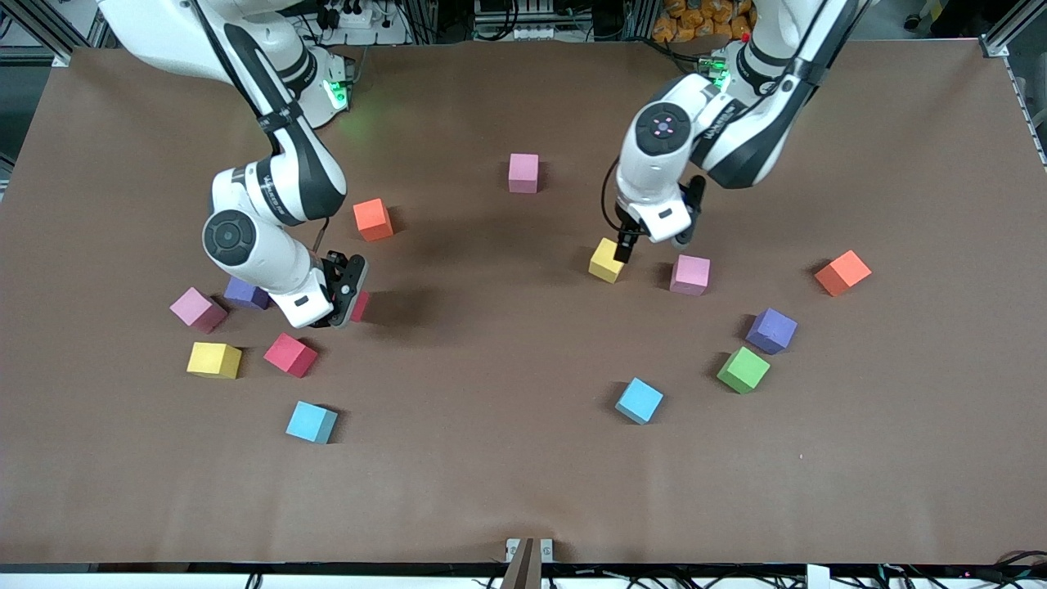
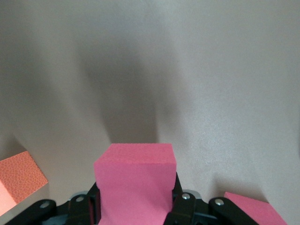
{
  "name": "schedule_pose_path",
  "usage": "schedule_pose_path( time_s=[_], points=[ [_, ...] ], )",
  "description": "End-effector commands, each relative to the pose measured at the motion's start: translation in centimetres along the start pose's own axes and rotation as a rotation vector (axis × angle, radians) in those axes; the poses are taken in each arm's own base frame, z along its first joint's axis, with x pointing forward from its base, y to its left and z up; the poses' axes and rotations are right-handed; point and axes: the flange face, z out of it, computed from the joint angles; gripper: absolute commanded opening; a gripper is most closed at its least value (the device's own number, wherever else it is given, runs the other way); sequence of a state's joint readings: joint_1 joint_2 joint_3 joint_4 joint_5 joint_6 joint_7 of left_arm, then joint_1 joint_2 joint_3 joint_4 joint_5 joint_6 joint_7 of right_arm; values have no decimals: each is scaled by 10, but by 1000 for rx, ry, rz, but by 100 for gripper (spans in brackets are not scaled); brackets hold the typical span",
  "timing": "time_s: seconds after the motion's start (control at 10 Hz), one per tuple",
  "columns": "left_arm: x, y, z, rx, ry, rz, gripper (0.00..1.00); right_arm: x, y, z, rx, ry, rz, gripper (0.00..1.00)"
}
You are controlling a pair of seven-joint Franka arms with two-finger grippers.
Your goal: Form number 2 with 11 blocks
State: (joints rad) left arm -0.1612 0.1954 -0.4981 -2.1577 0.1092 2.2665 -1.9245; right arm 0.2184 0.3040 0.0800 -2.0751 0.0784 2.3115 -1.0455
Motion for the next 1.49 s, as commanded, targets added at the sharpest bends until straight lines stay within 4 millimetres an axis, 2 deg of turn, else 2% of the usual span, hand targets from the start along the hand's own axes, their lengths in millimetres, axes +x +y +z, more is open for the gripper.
schedule_pose_path(
  time_s=[0.0, 0.1, 0.2, 0.3, 0.5, 0.7, 0.9, 1.0, 1.19, 1.39],
  points=[
    [16, 2, 0, -38, -5, 69, 100, 25, -22, -17, -8, 14, -64, 54],
    [18, 2, 4, -36, -4, 81, 100, 40, -34, -24, -18, 18, -83, 54],
    [29, 15, 9, -48, -29, 97, 100, 54, -46, -29, -24, 21, -99, 54],
    [24, 27, 18, -34, -60, 77, 100, 60, -51, -33, -31, 28, -107, 54],
    [22, 20, 29, -8, -57, 50, 100, 85, -72, -32, -35, 40, -144, 53],
    [25, 14, 48, 29, -52, 54, 100, 117, -105, -33, -36, 45, -170, 53],
    [20, 13, 56, 34, -60, 61, 100, 144, -147, -18, -14, 28, -211, 50],
    [18, 15, 57, 19, -68, 60, 100, 152, -161, -14, -6, 22, -183, 50],
    [3, 12, 64, 1, -80, 55, 100, 176, -201, -6, 14, 17, -194, 50],
    [2, 13, 64, -25, -90, 54, 100, 180, -243, 18, 45, -8, -197, 50]
  ],
)
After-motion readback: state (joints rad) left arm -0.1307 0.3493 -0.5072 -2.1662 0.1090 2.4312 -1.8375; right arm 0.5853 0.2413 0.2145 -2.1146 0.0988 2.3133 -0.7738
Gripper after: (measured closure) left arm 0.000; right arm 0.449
